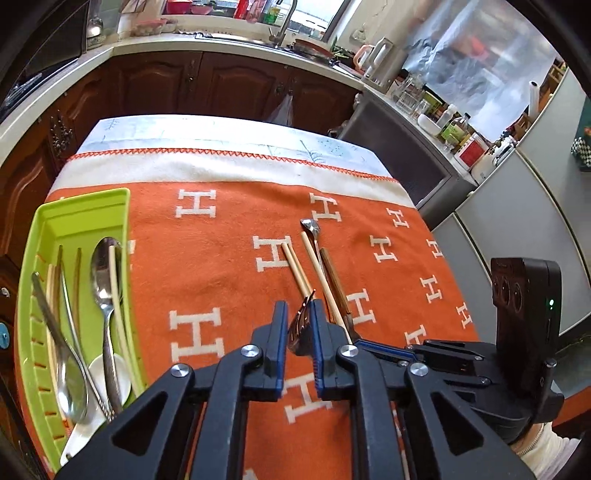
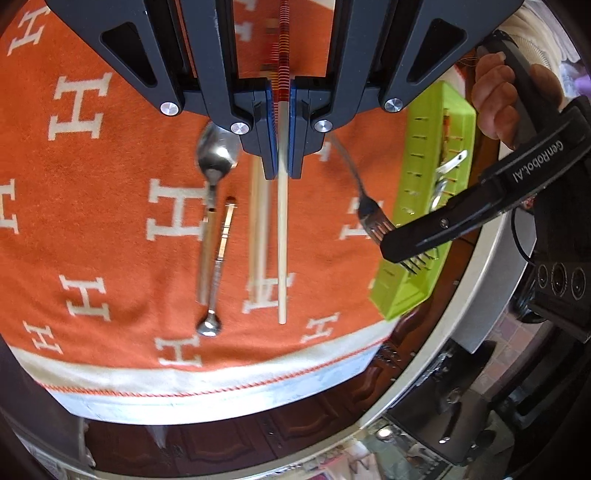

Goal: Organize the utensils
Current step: 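Lower the fork and chopstick into the green tray and open both grippers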

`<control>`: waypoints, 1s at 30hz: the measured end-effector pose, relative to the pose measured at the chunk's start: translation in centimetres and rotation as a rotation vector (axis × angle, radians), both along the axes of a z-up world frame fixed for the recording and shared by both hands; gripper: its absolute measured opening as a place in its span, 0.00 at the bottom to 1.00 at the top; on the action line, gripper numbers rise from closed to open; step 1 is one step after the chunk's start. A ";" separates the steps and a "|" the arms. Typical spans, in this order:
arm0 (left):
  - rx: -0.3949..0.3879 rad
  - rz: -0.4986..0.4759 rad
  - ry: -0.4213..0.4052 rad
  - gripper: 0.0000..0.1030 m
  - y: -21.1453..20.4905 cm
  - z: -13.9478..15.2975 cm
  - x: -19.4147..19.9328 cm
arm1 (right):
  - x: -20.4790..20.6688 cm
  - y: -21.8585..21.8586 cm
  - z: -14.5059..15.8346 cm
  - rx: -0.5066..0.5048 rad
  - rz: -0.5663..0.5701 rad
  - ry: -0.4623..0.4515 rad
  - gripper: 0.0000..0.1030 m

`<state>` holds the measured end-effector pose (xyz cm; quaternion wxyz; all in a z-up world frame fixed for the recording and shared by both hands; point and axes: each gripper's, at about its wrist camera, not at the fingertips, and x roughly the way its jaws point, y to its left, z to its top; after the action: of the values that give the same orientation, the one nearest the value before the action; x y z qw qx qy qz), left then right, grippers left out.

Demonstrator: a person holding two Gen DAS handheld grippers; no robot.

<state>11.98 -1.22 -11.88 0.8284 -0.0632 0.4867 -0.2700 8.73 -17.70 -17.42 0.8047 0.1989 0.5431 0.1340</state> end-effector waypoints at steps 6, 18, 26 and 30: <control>-0.015 0.013 -0.001 0.01 1.0 0.5 -1.3 | -1.0 1.2 1.6 -0.008 0.009 -0.018 0.05; 0.099 0.076 -0.171 0.01 5.5 8.8 -4.8 | -2.3 4.6 8.0 0.011 0.091 -0.108 0.05; 0.227 0.168 -0.227 0.01 9.9 12.1 -7.5 | -1.1 11.5 10.5 0.003 0.241 -0.135 0.05; 0.257 0.198 -0.221 0.01 12.0 12.6 -8.2 | 0.3 15.4 9.8 0.044 0.304 -0.103 0.05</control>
<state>3.81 10.82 0.73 0.9005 0.0254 0.4147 -0.1283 8.99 -2.26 -7.64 0.7973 0.1248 0.5219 0.2763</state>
